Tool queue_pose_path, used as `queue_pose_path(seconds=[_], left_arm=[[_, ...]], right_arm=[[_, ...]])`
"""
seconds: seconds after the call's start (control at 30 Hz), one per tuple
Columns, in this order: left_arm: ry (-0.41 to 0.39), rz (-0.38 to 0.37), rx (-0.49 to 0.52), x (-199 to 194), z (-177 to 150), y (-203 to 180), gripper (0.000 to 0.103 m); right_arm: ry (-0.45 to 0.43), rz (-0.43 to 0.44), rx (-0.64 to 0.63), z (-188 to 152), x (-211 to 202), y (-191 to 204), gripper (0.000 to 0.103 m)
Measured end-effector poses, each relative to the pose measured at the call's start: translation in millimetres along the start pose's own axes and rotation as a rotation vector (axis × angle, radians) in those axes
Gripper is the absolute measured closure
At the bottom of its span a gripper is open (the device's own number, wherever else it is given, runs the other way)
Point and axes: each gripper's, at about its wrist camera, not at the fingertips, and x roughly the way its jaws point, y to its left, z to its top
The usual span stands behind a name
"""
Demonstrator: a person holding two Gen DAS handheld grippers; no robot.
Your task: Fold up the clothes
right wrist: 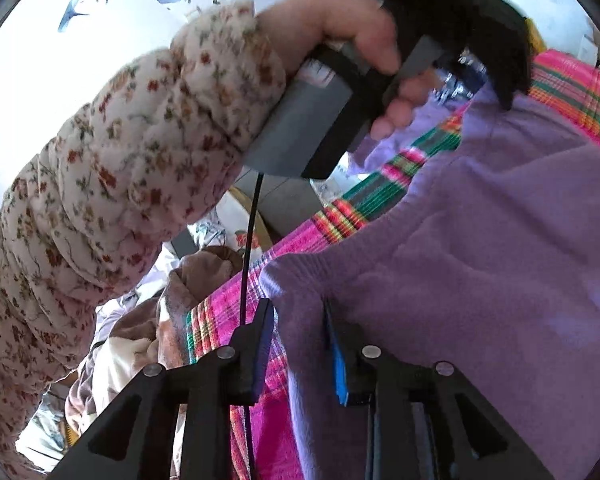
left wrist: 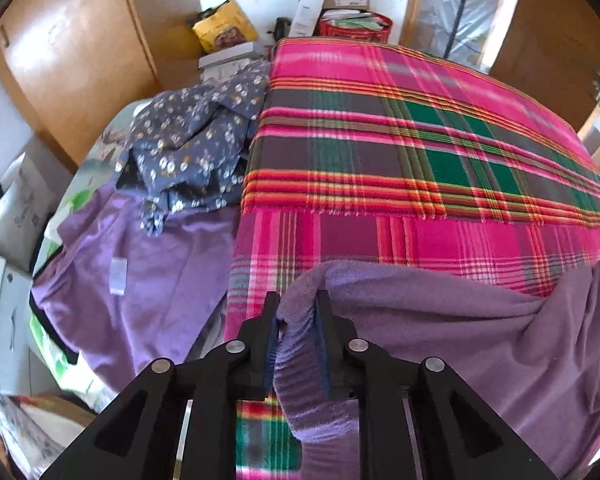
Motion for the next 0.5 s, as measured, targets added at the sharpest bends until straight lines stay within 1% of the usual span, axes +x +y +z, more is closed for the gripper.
queue_pose_path(seconds=[0.1, 0.23, 0.37, 0.43, 0.5], left_arm=[[-0.002, -0.001, -0.033, -11, -7, 6, 0.077], [-0.043, -0.023, -0.083, -39, -23, 14, 0.073], [-0.102, -0.023, -0.080, -72, -47, 5, 0.074], [-0.135, -0.039, -0.070, -90, -62, -3, 0.074], [-0.164, -0.022, -0.054, -104, -73, -11, 0.073]], right_arm=[[-0.041, -0.026, 0.018, -4, -19, -1, 0.075], [-0.123, -0.081, 0.074, -18, -59, -13, 0.074], [-0.239, -0.164, 0.135, -40, -115, -32, 0.074], [-0.294, -0.223, 0.161, -53, -137, -36, 0.074], [-0.348, -0.278, 0.204, -72, -167, -48, 0.074]])
